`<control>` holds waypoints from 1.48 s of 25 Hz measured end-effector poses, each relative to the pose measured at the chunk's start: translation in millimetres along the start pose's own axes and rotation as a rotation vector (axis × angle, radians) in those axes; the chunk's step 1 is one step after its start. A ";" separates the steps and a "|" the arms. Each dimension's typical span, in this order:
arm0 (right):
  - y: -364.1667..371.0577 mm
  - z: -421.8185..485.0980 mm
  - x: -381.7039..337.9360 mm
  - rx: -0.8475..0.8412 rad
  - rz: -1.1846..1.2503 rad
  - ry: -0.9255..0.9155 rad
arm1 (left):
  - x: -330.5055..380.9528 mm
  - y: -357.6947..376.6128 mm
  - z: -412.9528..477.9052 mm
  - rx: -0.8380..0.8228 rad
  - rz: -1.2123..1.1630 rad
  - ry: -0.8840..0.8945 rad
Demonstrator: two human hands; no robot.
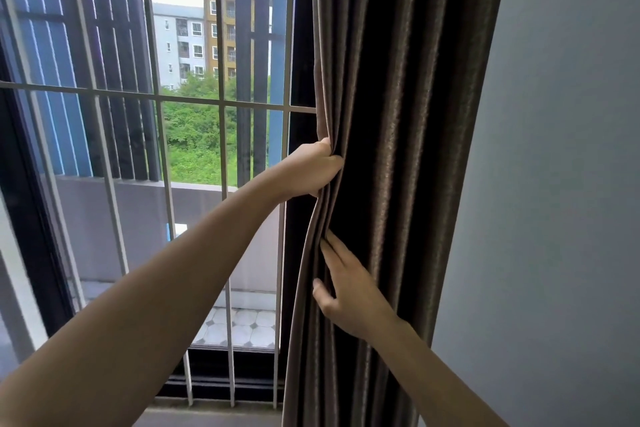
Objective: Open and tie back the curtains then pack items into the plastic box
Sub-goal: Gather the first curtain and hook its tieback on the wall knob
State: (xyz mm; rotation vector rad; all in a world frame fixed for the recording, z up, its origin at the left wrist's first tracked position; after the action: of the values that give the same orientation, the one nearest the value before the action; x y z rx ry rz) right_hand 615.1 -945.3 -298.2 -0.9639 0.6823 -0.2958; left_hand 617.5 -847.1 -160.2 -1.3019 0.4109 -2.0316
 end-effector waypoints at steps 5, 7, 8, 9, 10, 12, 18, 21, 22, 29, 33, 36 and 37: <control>-5.9 -5.6 1.6 0.032 -0.137 -0.049 | 2.2 1.5 5.7 0.066 0.340 0.082; -24.1 -6.5 5.8 0.277 -0.175 -0.027 | 0.6 1.1 5.8 0.127 0.421 0.077; -34.7 -6.6 9.4 0.388 -0.120 0.034 | -1.4 1.3 5.7 0.140 0.412 0.070; -43.8 -5.6 12.9 0.459 -0.058 0.095 | -2.9 1.6 5.0 0.144 0.384 0.063; -48.3 -2.0 15.6 0.472 -0.016 0.136 | -4.3 1.7 4.2 0.143 0.348 0.055; -49.7 9.1 18.6 0.376 0.010 0.193 | -3.5 1.7 0.8 0.131 0.289 0.045; -15.5 4.2 18.7 0.001 0.087 0.167 | -4.4 -0.4 -4.7 0.138 0.175 0.032; -8.7 -3.5 14.1 -0.049 0.117 0.123 | -6.0 0.1 -2.9 0.131 0.159 0.028; -8.2 -4.8 13.9 -0.066 0.112 0.120 | -5.7 1.2 -2.3 0.125 0.143 0.031; 10.2 -13.2 21.6 -0.163 0.059 0.145 | -2.6 10.8 -0.8 0.096 0.024 0.016; 14.8 -9.8 20.4 -0.123 -0.008 0.106 | 2.1 15.2 -2.4 0.072 -0.036 0.005; 11.8 -10.8 18.6 -0.119 -0.078 0.070 | 6.7 18.8 0.0 0.080 0.179 0.043; 7.1 -11.5 19.5 -0.099 -0.119 0.056 | 6.8 19.2 1.3 0.099 0.269 0.052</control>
State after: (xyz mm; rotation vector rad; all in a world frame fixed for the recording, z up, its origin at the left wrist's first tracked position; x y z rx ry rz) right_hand 621.9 -959.0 -316.3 -1.0959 0.6966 -0.3983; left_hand 624.0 -865.4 -166.3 -1.0742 0.4763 -1.8392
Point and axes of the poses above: each hand's wrist, its own z-axis towards the middle knuckle, its own y-axis out of the palm, x = y × z, the point moved 6 cm from there along z, towards the middle knuckle, and after that the axes turned 12 degrees about y, right-handed, at the moved point
